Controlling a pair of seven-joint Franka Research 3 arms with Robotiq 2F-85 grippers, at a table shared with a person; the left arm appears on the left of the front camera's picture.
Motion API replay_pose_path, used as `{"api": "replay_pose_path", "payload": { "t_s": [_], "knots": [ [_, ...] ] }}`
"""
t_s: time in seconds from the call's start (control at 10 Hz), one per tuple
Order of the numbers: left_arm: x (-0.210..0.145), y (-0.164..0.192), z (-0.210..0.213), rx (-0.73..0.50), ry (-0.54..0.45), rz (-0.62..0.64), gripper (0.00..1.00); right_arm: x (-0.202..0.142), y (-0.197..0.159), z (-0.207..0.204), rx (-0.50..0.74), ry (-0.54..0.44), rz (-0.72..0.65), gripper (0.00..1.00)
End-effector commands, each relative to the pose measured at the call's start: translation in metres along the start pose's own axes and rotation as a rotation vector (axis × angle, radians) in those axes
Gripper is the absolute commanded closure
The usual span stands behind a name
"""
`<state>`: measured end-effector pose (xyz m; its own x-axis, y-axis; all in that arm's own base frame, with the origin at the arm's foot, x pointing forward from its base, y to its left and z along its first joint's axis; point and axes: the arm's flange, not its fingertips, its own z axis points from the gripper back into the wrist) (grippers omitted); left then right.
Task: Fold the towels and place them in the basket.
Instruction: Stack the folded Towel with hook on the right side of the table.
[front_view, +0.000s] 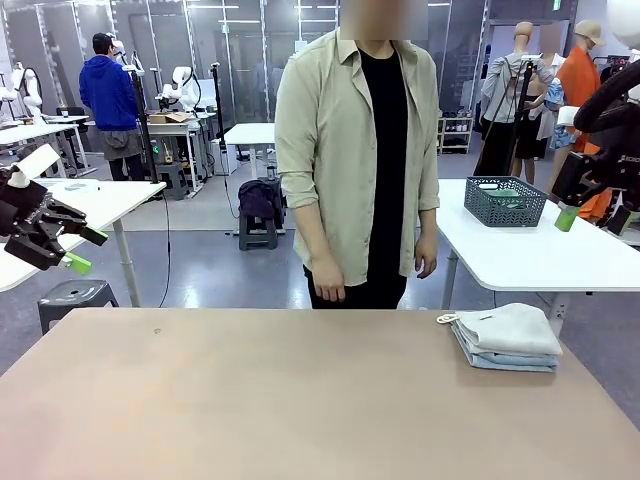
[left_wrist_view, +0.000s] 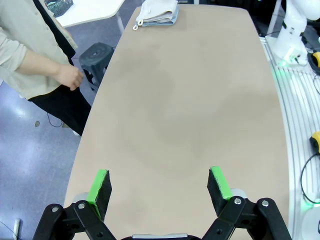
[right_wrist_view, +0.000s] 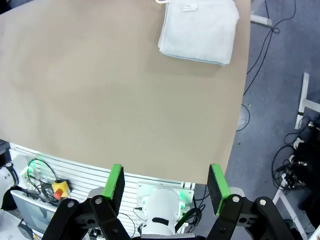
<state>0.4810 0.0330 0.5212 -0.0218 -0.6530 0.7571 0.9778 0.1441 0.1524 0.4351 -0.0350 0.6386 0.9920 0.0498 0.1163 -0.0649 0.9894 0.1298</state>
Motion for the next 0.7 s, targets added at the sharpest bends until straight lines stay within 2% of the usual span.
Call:
{"api": "replay_pose_path", "payload": {
  "t_s": [0.0,0.6],
  "knots": [
    [0.0011,-0.0014,0.0011,-0.003,-0.005,-0.007,0.02,0.0027,0.0003,0.0018,-0.001,0.011,-0.001,0.17],
    [0.0011,-0.0014,0.0011,-0.003,-0.005,-0.007,0.02,0.0027,0.0003,0.0018,-0.001,0.011,-0.001,0.17]
  ]
}}
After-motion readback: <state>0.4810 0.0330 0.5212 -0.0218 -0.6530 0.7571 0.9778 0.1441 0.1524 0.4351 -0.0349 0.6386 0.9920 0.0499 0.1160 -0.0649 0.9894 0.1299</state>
